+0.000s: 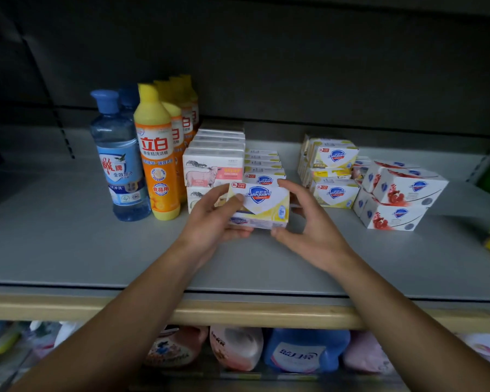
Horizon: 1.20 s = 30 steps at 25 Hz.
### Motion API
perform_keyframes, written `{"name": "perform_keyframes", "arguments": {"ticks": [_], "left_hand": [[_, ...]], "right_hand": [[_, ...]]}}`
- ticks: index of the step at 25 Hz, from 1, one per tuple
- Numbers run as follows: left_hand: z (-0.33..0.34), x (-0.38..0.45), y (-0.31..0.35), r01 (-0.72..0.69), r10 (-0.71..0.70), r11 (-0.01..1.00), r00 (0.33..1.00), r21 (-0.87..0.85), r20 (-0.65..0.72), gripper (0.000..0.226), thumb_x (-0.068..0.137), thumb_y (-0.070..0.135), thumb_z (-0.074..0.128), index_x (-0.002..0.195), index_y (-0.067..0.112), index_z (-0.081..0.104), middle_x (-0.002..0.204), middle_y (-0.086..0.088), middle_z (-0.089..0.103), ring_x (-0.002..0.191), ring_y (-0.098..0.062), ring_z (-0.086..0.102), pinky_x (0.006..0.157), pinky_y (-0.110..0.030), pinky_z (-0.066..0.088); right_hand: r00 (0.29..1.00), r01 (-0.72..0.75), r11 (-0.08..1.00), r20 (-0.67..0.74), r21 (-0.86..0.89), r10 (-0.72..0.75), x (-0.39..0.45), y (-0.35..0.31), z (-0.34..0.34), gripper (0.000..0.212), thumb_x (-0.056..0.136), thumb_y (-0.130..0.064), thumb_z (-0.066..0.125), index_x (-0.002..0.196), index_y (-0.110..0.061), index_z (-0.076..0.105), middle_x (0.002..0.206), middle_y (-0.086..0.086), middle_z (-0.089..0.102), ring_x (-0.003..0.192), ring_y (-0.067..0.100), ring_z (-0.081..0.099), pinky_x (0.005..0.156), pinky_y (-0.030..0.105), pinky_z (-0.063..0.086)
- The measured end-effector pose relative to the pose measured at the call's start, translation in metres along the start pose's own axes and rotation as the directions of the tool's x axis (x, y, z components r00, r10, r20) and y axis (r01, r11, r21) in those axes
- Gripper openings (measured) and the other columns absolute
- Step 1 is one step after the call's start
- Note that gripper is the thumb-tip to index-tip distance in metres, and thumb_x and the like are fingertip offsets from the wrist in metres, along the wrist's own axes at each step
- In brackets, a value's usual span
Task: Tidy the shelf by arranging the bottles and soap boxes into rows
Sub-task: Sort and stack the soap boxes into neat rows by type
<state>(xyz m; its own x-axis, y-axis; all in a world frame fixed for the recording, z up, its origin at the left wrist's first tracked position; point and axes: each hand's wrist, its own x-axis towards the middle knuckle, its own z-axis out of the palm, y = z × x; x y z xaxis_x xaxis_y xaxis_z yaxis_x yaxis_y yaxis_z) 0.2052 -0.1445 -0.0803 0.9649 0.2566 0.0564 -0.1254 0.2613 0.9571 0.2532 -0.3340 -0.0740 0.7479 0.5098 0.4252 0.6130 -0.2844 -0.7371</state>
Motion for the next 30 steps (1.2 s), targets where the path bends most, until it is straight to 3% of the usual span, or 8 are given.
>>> {"name": "perform_keyframes", "arguments": {"ticks": [3, 6, 11, 15, 19, 22, 27, 30], "left_hand": [[-0.007, 0.003, 0.001, 0.084, -0.084, 0.996, 0.996, -0.014, 0.021, 0.020, 0.092, 0.033, 0.062, 0.103, 0.017, 0.065, 0.091, -0.012, 0.075, 0.069, -0.028, 0.072, 0.057, -0.033, 0.058], [-0.009, 0.003, 0.000, 0.124, -0.125, 0.992, 0.992, 0.038, 0.027, 0.044, 0.083, 0.053, 0.066, 0.099, 0.011, 0.067, 0.073, -0.014, 0.070, 0.056, -0.023, 0.065, 0.052, -0.031, 0.054], [-0.002, 0.001, -0.005, 0.131, -0.132, 0.953, 0.991, 0.274, -0.017, 0.077, 0.066, 0.077, 0.056, 0.097, 0.007, 0.068, 0.056, -0.014, 0.064, 0.046, -0.021, 0.059, 0.044, -0.027, 0.048], [-0.004, 0.002, -0.005, 0.121, -0.122, 0.978, 0.993, 0.172, -0.005, 0.063, 0.077, 0.063, 0.061, 0.105, 0.007, 0.066, 0.062, -0.013, 0.066, 0.049, -0.022, 0.059, 0.047, -0.029, 0.050], [-0.004, 0.001, -0.005, 0.040, -0.040, 0.999, 0.999, 0.026, -0.008, 0.026, 0.095, 0.036, 0.060, 0.098, 0.012, 0.066, 0.081, -0.009, 0.075, 0.056, -0.021, 0.066, 0.055, -0.031, 0.057], [-0.005, 0.001, -0.005, -0.070, 0.071, 0.993, 0.997, -0.091, 0.010, 0.012, 0.095, 0.019, 0.060, 0.106, 0.015, 0.058, 0.089, -0.009, 0.075, 0.067, -0.025, 0.071, 0.062, -0.033, 0.058], [-0.006, 0.004, 0.001, 0.065, -0.033, 0.952, 0.993, -0.300, 0.112, 0.043, 0.100, 0.046, 0.042, 0.124, 0.014, 0.058, 0.114, -0.010, 0.070, 0.097, -0.030, 0.071, 0.075, -0.037, 0.059], [-0.009, 0.003, 0.007, 0.242, -0.086, 0.866, 0.934, -0.437, 0.346, 0.067, 0.099, 0.058, 0.023, 0.128, 0.008, 0.057, 0.123, -0.017, 0.065, 0.108, -0.028, 0.066, 0.088, -0.038, 0.056]], "right_hand": [[0.995, -0.080, 0.968, -0.037, 0.238, 0.092, -0.003, 0.013, 0.010, 0.058, 0.082, -0.003, 0.074, 0.133, -0.018, 0.051, 0.113, -0.001, 0.065, 0.103, 0.007, 0.063, 0.091, 0.021, 0.049], [0.955, -0.215, 0.906, -0.114, 0.364, 0.272, -0.001, 0.017, 0.010, 0.047, 0.076, -0.045, 0.069, 0.103, -0.006, 0.064, 0.082, 0.024, 0.059, 0.068, 0.013, 0.065, 0.066, 0.025, 0.052], [0.885, -0.379, 0.863, -0.144, 0.333, 0.444, -0.001, 0.016, 0.008, 0.054, 0.070, -0.072, 0.045, 0.072, -0.024, 0.070, 0.057, 0.006, 0.065, 0.042, 0.022, 0.057, 0.041, 0.022, 0.040], [0.897, -0.312, 0.846, -0.159, 0.432, 0.412, 0.000, 0.010, 0.010, 0.015, 0.074, -0.047, 0.065, 0.081, -0.035, 0.071, 0.069, 0.005, 0.064, 0.053, 0.019, 0.059, 0.051, 0.028, 0.046], [0.975, -0.134, 0.832, -0.077, 0.538, 0.207, -0.003, 0.003, 0.010, 0.064, 0.072, -0.010, 0.079, 0.130, -0.023, 0.054, 0.125, 0.008, 0.063, 0.095, 0.019, 0.064, 0.088, 0.035, 0.054], [0.936, -0.193, 0.633, -0.052, 0.749, 0.347, 0.002, -0.009, 0.020, 0.033, 0.092, -0.009, 0.059, 0.125, -0.011, 0.055, 0.114, 0.010, 0.065, 0.104, 0.022, 0.063, 0.092, 0.038, 0.053], [0.948, 0.211, 0.973, -0.262, 0.090, -0.182, -0.001, -0.021, 0.026, 0.039, 0.083, -0.006, 0.070, 0.121, -0.013, 0.063, 0.118, -0.001, 0.066, 0.110, 0.015, 0.062, 0.099, 0.027, 0.045], [0.796, 0.504, 0.753, -0.111, -0.423, -0.595, -0.008, -0.022, 0.042, 0.036, 0.078, -0.017, 0.077, 0.113, -0.012, 0.071, 0.115, 0.005, 0.065, 0.107, 0.023, 0.051, 0.102, 0.026, 0.039]]}}
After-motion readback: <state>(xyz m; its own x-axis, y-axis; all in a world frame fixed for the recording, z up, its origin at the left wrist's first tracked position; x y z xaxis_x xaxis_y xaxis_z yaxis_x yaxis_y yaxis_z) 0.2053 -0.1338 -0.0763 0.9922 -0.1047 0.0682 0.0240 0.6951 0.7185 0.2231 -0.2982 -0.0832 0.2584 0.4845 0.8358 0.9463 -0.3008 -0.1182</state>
